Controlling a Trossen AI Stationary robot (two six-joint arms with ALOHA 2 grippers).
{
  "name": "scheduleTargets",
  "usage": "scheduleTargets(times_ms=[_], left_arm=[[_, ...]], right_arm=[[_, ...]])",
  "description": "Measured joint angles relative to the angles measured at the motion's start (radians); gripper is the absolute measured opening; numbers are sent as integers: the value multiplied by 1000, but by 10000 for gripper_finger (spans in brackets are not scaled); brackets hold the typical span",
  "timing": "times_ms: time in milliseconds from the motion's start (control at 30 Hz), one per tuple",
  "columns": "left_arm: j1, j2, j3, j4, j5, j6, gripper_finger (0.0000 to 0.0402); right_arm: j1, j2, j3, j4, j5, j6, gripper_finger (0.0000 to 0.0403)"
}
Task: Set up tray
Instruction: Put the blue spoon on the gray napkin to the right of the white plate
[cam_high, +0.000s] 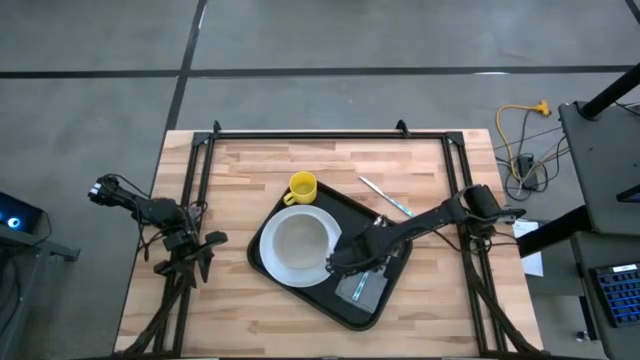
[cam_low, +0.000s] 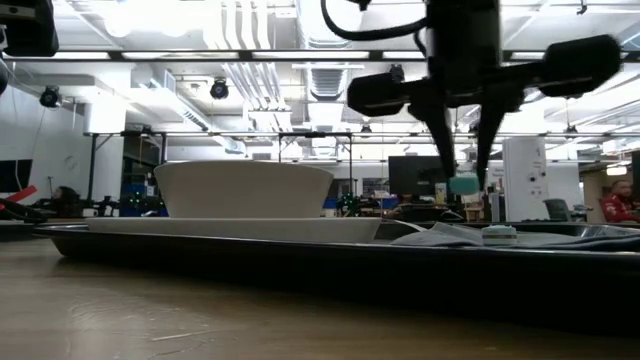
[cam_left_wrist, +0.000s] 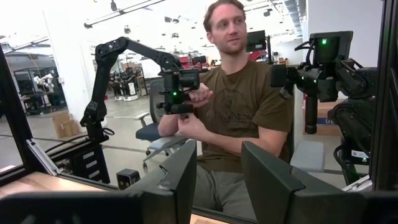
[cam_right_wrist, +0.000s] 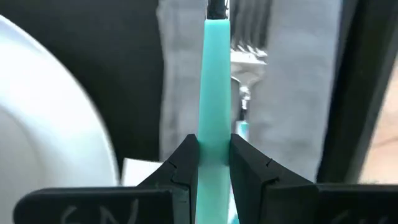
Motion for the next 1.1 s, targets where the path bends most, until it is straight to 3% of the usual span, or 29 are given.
scheduleTargets(times_ms=[633,1100], left_arm=[[0,0,0,0,0,0,112],[0,0,0,0,0,0,112]], right_arm=[[13,3,-37,114,20,10,50],[51,3,-137,278,11,58,50]])
